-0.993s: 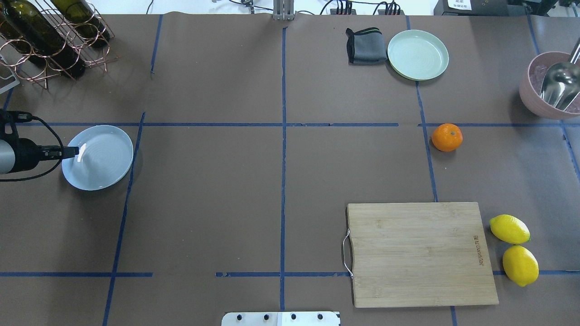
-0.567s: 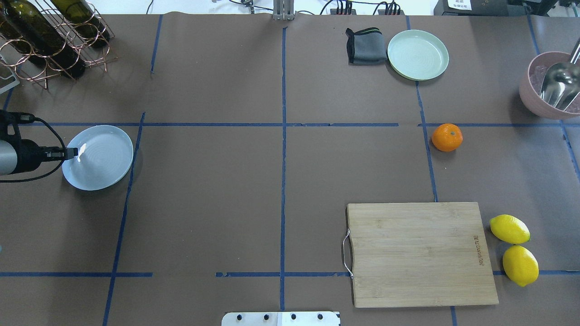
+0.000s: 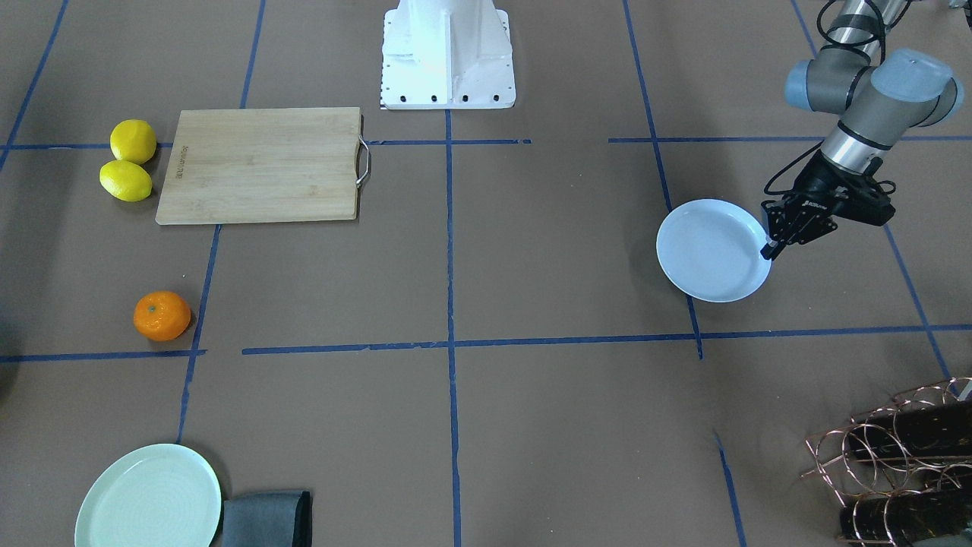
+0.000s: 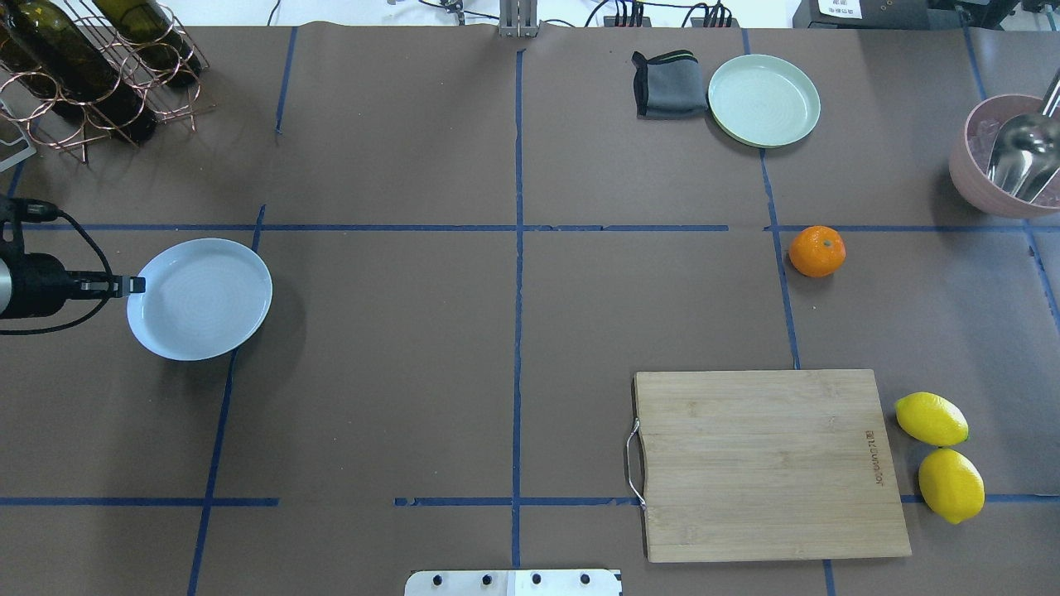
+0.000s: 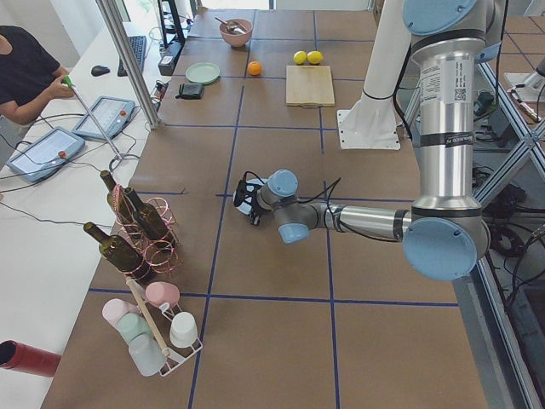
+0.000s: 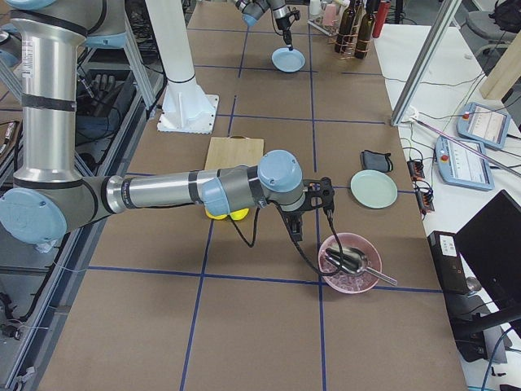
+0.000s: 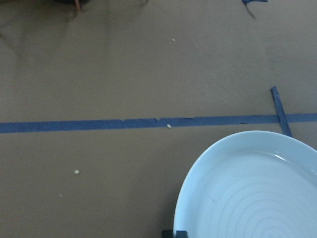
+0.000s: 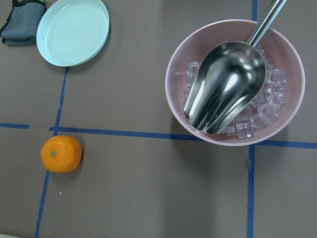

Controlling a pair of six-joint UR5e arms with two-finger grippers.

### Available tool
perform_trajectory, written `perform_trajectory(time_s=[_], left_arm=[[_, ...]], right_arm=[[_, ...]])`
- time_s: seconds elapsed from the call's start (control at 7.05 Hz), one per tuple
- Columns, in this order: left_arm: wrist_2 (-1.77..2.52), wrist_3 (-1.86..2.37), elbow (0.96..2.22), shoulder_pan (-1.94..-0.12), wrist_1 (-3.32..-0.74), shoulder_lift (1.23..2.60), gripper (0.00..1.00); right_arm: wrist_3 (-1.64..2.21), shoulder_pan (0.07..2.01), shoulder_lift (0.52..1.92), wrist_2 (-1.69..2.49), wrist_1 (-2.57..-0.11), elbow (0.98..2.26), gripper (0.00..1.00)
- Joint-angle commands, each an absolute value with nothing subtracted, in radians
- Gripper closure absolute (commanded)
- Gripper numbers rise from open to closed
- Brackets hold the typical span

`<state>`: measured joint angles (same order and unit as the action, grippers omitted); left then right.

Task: Pick orange to plate
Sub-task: 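Slide the light blue plate toward the table center with the left gripper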

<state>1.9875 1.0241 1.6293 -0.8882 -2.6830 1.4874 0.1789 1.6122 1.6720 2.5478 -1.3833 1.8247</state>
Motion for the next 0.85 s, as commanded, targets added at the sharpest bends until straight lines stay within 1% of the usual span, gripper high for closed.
perform_trajectory(time_s=[0.0, 0.14, 0.43, 0.57, 0.71], left_arm=[[2.1, 1.028, 1.692, -1.021, -2.532, 1.582, 1.0], [2.088, 1.035, 1.713, -1.032, -2.37, 1.697, 1.0], [2.031, 1.212, 1.73, -1.017, -2.205, 1.871, 1.0], [1.973, 1.336, 1.733, -0.95, -2.157, 1.944, 1.0], [1.862, 1.456, 1.732, -0.819, -2.134, 2.0, 1.0]], right_arm=[[0.178, 1.612, 1.669, 2.546, -1.382, 1.828, 0.0], [0.196, 1.611, 1.663, 2.546, -1.382, 1.827, 0.0], [0.288, 1.57, 1.652, 2.546, -1.384, 1.854, 0.0], [0.36, 1.515, 1.638, 2.537, -1.382, 1.874, 0.0], [0.415, 1.482, 1.594, 2.528, -1.382, 1.876, 0.0]])
